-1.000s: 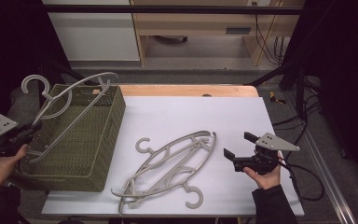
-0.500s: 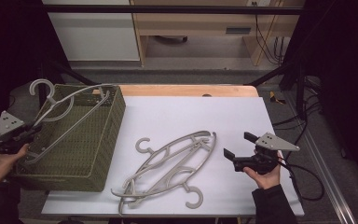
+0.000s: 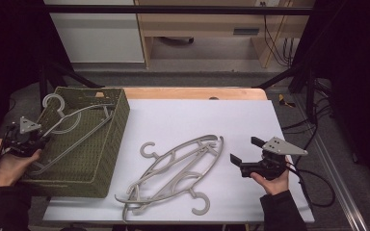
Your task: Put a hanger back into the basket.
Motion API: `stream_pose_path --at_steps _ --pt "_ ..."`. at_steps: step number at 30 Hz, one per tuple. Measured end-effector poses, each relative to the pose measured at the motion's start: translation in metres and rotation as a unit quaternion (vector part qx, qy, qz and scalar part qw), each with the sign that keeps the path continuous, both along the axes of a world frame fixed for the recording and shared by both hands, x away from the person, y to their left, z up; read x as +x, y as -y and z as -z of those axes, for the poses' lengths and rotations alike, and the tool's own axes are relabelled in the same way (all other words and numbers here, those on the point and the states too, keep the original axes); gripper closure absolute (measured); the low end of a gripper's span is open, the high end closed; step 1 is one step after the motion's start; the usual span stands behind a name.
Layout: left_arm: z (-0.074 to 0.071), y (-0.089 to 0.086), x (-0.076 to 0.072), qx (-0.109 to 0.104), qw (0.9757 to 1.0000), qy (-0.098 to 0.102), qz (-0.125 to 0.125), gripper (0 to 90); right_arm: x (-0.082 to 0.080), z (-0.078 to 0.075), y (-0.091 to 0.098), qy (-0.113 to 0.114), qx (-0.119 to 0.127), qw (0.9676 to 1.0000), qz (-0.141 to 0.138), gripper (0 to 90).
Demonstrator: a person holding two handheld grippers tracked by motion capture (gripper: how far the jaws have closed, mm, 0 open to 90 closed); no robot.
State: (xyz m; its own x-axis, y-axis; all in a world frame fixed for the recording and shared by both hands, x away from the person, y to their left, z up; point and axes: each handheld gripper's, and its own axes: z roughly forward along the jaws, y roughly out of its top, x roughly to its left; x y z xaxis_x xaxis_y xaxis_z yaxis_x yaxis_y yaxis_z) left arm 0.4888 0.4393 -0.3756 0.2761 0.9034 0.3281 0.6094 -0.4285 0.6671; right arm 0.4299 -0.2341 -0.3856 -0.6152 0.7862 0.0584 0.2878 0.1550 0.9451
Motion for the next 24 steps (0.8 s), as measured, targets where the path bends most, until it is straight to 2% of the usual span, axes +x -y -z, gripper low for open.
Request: stream_pose_path --at_steps 1,6,8,11,13,15,18,19,24 --pt "0.001 -0.002 0.001 0.000 0.9999 -0.011 -0.004 79.6 0.000 0.000 0.000 0.000 0.000 1.0000 0.000 2.3" --pt "0.004 -0.003 0.005 0.014 0.9991 -0.035 -0.020 78.9 0.000 0.001 -0.001 -0.002 -0.001 1.0000 -0.004 2.3" --pt "0.005 -0.003 0.007 0.017 0.9986 -0.040 -0.029 75.9 0.001 0.001 -0.001 -0.002 -0.003 1.0000 -0.004 2.4" --pt "0.004 -0.005 0.006 0.017 0.9986 -0.037 -0.035 71.4 0.001 0.001 -0.001 -0.002 -0.003 1.0000 -0.004 2.3" --pt "-0.002 -0.007 0.002 0.001 0.9993 -0.014 -0.035 67.5 0.000 0.000 0.000 -0.002 -0.002 1.0000 -0.004 2.4" --pt "-0.008 -0.006 -0.002 -0.003 0.9995 0.005 -0.031 60.5 0.001 0.000 0.000 -0.002 -0.001 1.0000 -0.002 2.4" --pt "-0.017 -0.003 -0.008 -0.021 0.9988 0.038 -0.021 50.1 0.000 0.000 0.000 -0.002 0.000 1.0000 -0.002 2.4" --pt "-0.022 -0.001 -0.010 -0.035 0.9982 0.047 -0.013 47.4 0.000 0.000 0.000 -0.002 0.000 1.0000 -0.001 2.5" --pt "-0.034 0.014 -0.015 -0.077 0.9951 0.061 0.017 35.6 0.000 0.000 0.001 -0.001 0.000 1.0000 -0.001 2.5"
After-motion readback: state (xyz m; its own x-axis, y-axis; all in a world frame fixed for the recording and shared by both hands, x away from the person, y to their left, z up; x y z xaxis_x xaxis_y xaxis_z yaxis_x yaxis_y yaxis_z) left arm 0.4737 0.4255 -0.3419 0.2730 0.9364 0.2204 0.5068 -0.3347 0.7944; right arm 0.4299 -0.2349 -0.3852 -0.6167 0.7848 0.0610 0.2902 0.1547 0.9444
